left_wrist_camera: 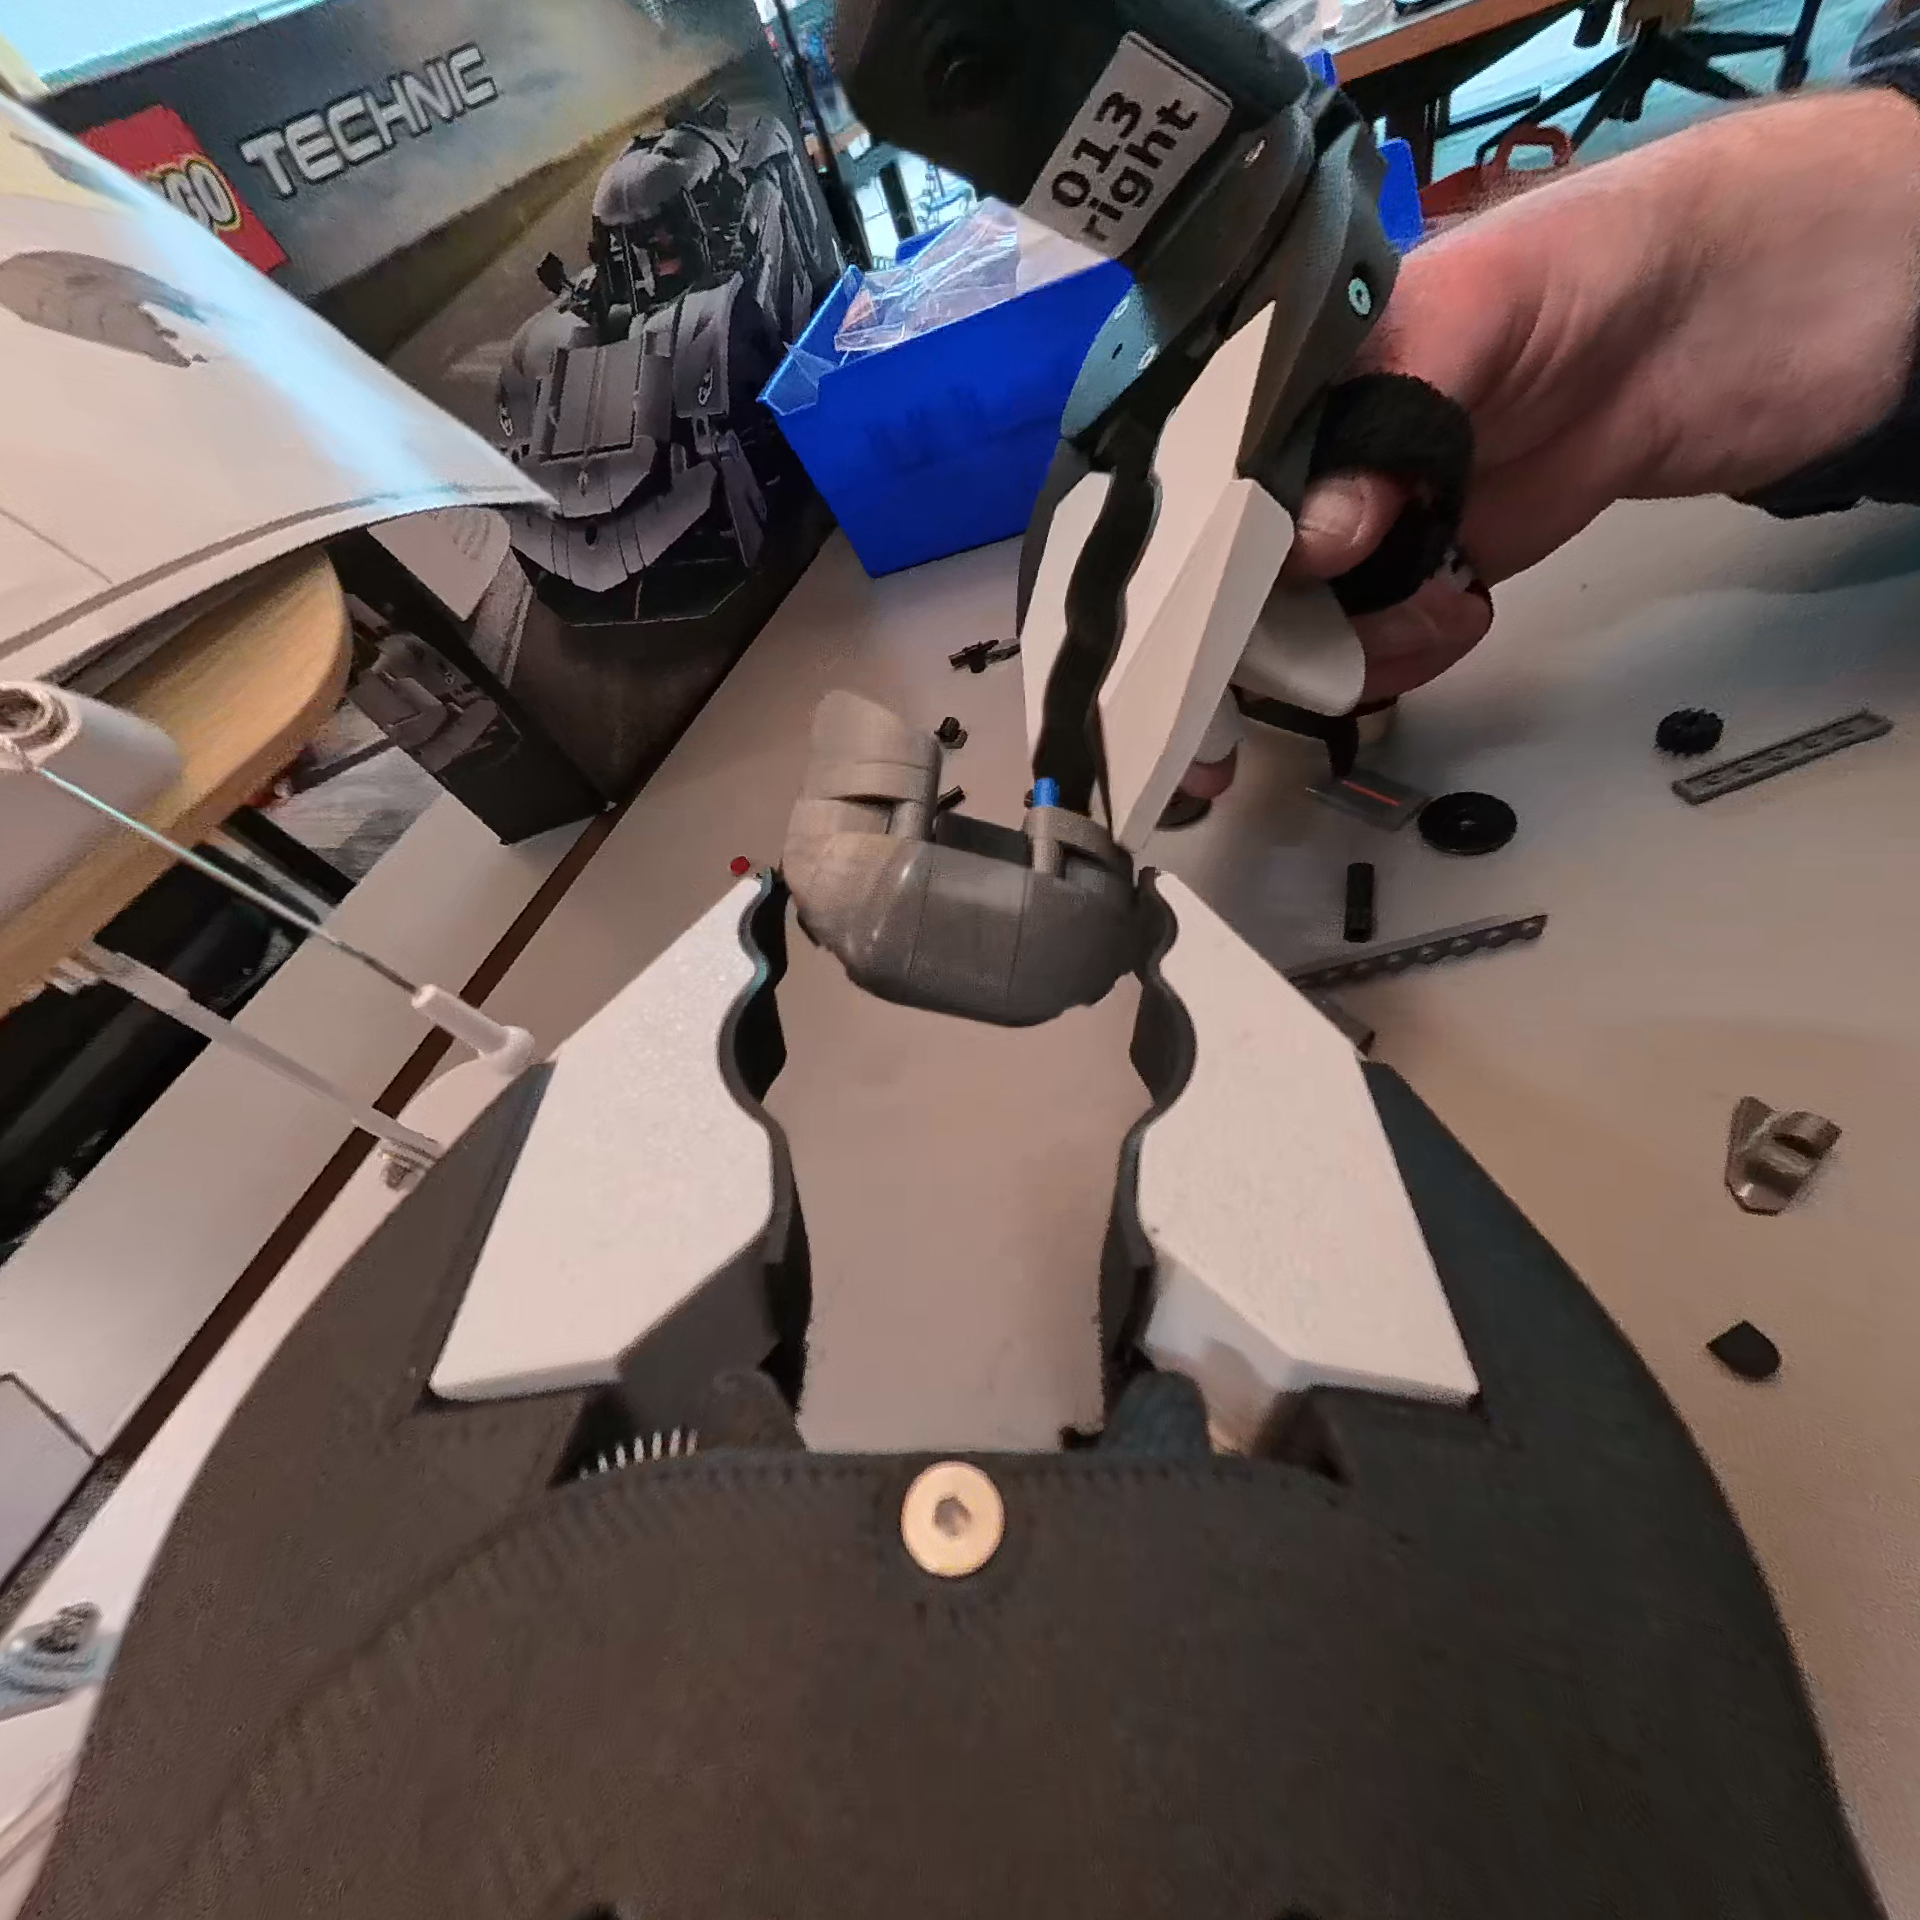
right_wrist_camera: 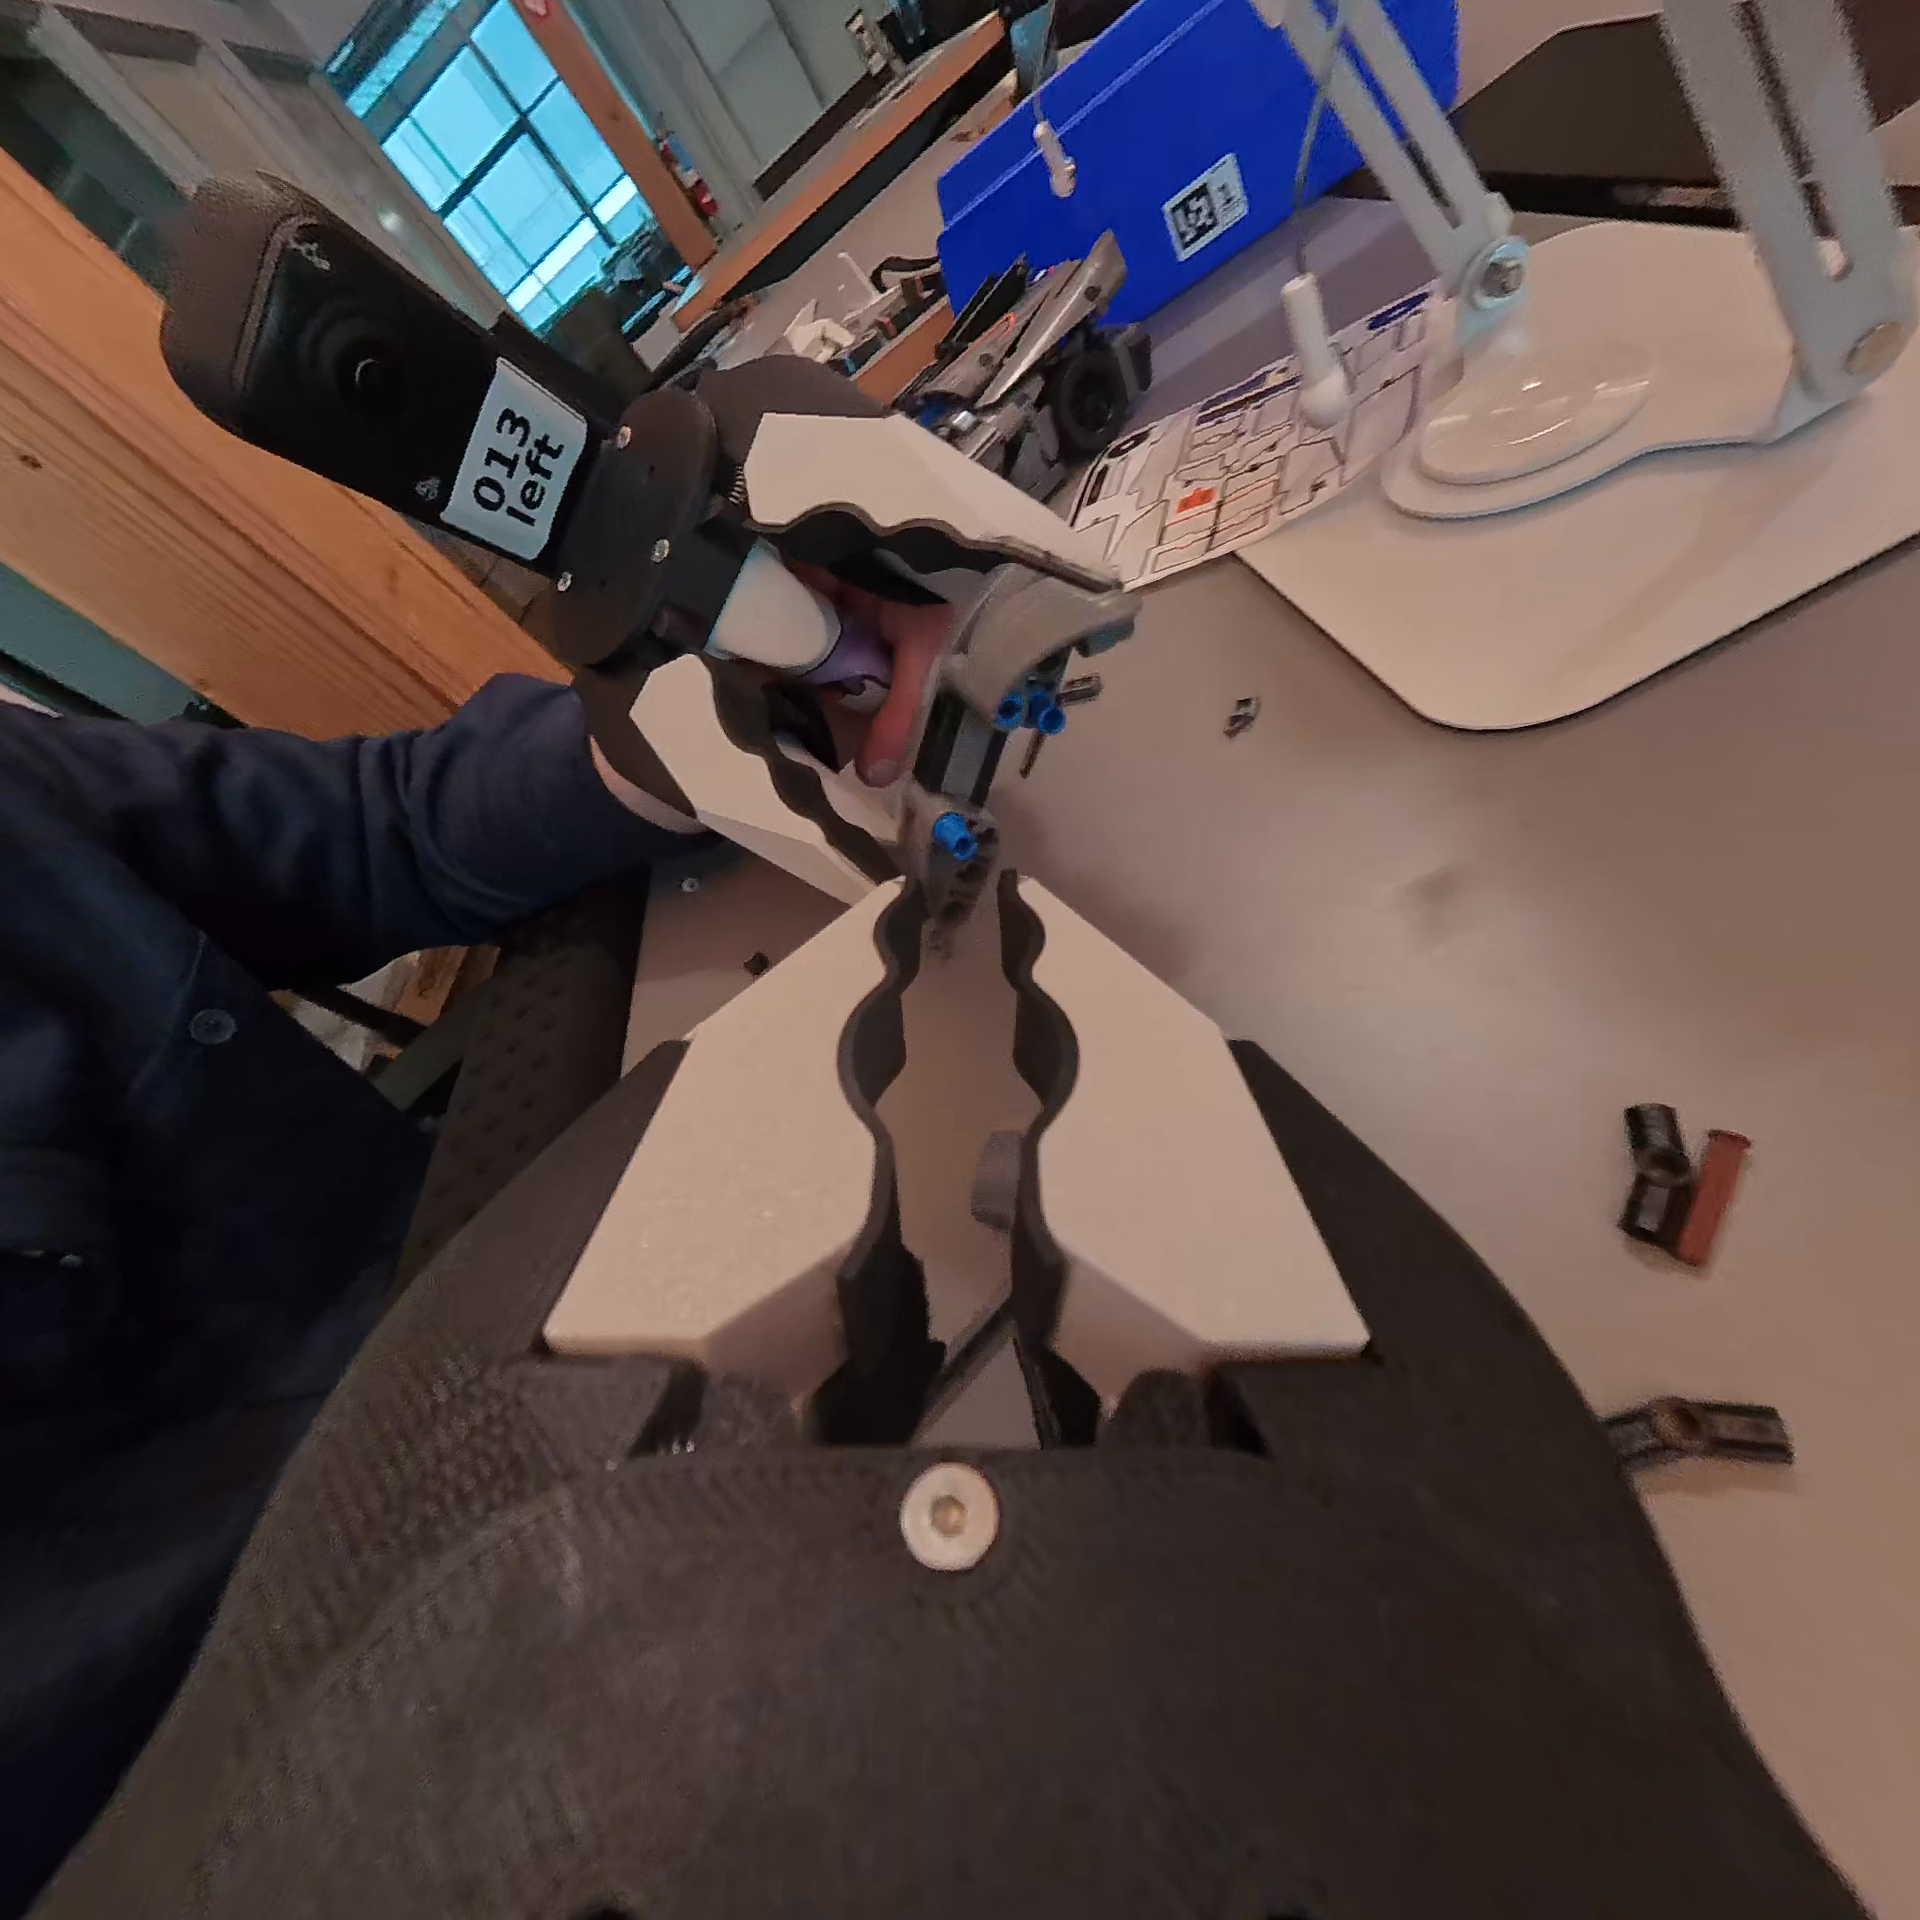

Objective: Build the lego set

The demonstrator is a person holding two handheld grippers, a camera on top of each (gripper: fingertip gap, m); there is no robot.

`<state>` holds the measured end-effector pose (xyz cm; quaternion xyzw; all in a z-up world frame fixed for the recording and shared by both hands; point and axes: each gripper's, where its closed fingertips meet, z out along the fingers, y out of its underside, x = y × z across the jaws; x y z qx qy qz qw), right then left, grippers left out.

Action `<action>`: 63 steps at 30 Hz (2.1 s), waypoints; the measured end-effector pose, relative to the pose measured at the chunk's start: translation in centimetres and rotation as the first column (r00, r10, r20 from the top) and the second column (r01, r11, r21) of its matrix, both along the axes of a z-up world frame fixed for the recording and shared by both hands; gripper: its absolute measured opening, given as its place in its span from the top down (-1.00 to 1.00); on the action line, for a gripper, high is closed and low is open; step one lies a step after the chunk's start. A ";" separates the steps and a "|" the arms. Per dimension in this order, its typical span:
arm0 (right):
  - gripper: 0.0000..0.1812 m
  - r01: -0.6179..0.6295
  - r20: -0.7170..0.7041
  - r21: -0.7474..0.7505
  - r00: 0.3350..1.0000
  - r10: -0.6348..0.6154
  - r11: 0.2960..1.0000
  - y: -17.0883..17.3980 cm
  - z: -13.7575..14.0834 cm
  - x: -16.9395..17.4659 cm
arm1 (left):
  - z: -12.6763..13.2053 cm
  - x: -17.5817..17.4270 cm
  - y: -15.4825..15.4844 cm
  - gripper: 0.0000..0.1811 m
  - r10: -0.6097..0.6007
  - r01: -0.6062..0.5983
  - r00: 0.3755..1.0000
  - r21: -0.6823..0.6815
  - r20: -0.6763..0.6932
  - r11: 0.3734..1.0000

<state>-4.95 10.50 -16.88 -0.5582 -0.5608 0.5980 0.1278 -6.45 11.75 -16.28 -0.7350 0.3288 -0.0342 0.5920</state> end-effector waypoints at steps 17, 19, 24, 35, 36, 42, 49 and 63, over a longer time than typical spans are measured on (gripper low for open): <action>0.86 -0.016 -0.018 0.009 1.000 0.016 1.000 -0.5 0.2 -0.1 | -0.1 0.2 0.0 0.28 -0.023 0.028 0.994 -0.046 0.111 0.999; 0.86 -0.019 -0.024 0.006 1.000 0.019 1.000 -0.5 0.4 -0.1 | 0.1 0.2 0.0 0.28 -0.027 0.032 0.992 -0.040 0.120 0.999; 0.86 -0.025 -0.026 0.013 0.999 0.025 1.000 -0.6 0.5 0.0 | 0.1 0.3 -0.1 0.28 -0.033 0.039 0.991 -0.039 0.131 0.998; 0.87 -0.014 0.022 0.166 1.000 0.010 0.986 -0.2 -0.7 0.1 | -0.1 0.1 0.1 0.18 -0.004 0.004 1.000 -0.016 0.028 1.000; 0.88 -0.022 0.035 0.189 0.999 0.016 0.982 -0.3 -1.0 0.1 | -0.3 0.1 0.1 0.13 0.001 -0.001 1.000 -0.015 0.007 1.000; 0.92 -0.069 0.111 0.296 0.993 0.038 0.953 -0.8 -2.8 0.5 | -1.8 0.0 -0.3 0.12 -0.037 0.038 0.999 -0.118 0.015 0.992; 0.92 -0.073 0.114 0.280 0.993 0.042 0.957 -0.8 -2.8 0.5 | -4.8 1.1 -1.2 0.24 -0.115 0.107 0.993 -0.260 -0.016 0.960; 0.93 -0.067 0.014 0.209 0.998 0.065 0.976 -1.2 -0.8 0.3 | -7.2 2.1 -2.1 0.84 -0.204 0.184 0.979 -0.364 -0.018 0.913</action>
